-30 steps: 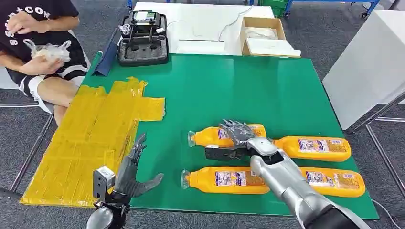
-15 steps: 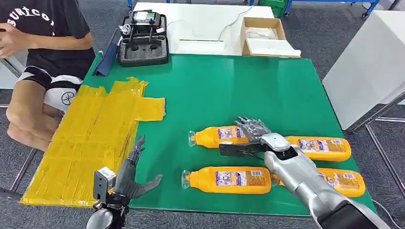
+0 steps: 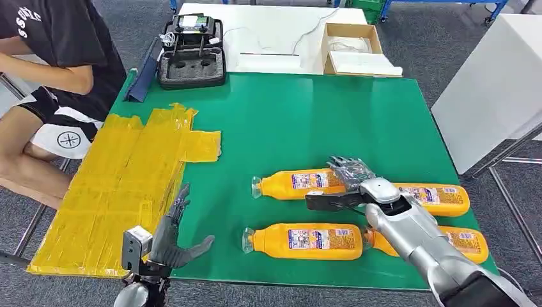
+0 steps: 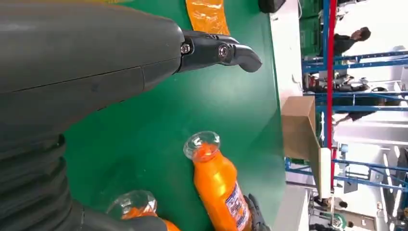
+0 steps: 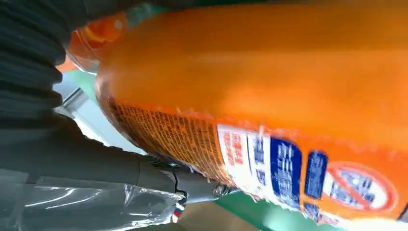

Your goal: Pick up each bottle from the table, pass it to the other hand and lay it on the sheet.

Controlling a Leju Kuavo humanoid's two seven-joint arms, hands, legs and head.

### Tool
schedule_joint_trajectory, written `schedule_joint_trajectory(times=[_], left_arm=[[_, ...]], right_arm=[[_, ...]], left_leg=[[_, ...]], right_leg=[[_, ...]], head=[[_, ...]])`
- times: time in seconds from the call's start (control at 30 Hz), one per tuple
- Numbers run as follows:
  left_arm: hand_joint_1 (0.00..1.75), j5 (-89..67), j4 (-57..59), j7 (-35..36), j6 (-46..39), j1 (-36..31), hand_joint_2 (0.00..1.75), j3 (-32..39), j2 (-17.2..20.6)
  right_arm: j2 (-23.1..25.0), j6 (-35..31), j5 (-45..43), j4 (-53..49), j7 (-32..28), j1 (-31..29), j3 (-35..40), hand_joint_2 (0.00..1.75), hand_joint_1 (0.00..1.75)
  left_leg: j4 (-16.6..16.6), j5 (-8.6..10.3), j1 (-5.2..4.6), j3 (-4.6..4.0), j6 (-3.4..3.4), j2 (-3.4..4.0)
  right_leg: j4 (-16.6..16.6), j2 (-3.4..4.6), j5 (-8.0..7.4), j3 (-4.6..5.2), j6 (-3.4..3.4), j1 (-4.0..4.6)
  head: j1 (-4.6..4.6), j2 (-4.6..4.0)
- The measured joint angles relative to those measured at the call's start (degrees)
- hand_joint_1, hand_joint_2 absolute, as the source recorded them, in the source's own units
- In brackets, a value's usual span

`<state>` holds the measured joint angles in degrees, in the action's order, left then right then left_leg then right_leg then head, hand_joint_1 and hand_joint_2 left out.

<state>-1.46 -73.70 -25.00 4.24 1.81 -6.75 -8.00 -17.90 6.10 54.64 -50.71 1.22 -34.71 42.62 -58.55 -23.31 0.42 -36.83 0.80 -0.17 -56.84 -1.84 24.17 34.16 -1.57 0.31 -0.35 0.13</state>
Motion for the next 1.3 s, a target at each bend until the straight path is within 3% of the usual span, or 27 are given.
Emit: schedule_joint_trajectory(times=[0.8,0.97,1.13,1.3], left_arm=[[0.00,0.42,0.18,0.31,-0.28,0.06,1.75,0.13,-0.46],[0.00,1.16,0.17,0.74,0.18,0.10,1.75,-0.04,-0.46],[0.00,3.02,-2.06,2.14,2.41,1.14,1.75,-2.19,-0.44],[0.00,3.45,-5.49,3.30,2.23,1.14,1.75,-5.69,-0.31]], right_arm=[[3.59,-11.22,0.09,-0.09,-2.73,4.32,-4.94,1.75,1.75],[5.27,-17.40,-1.86,-1.88,-4.37,7.24,-8.38,1.75,1.75],[8.97,-25.90,-9.36,-8.73,-10.02,13.05,-15.83,1.75,1.75],[12.15,-27.17,-11.67,-14.34,-12.00,16.53,-20.81,1.75,1.75]], left_leg=[[0.00,0.00,0.00,0.00,0.00,0.00],[0.00,0.00,0.02,-0.01,0.00,0.00],[0.01,-0.01,0.02,-0.07,0.00,-0.01],[0.02,-0.02,0.03,-0.07,-0.01,0.00]], right_leg=[[0.00,-0.01,0.00,0.00,0.00,0.00],[0.00,-0.02,0.01,0.01,0.00,0.00],[0.00,-0.01,0.01,0.07,0.00,0.00],[0.00,-0.02,0.03,0.07,0.02,0.00]], head=[[0.00,0.00],[0.02,0.00],[0.00,0.00],[0.02,0.00]])
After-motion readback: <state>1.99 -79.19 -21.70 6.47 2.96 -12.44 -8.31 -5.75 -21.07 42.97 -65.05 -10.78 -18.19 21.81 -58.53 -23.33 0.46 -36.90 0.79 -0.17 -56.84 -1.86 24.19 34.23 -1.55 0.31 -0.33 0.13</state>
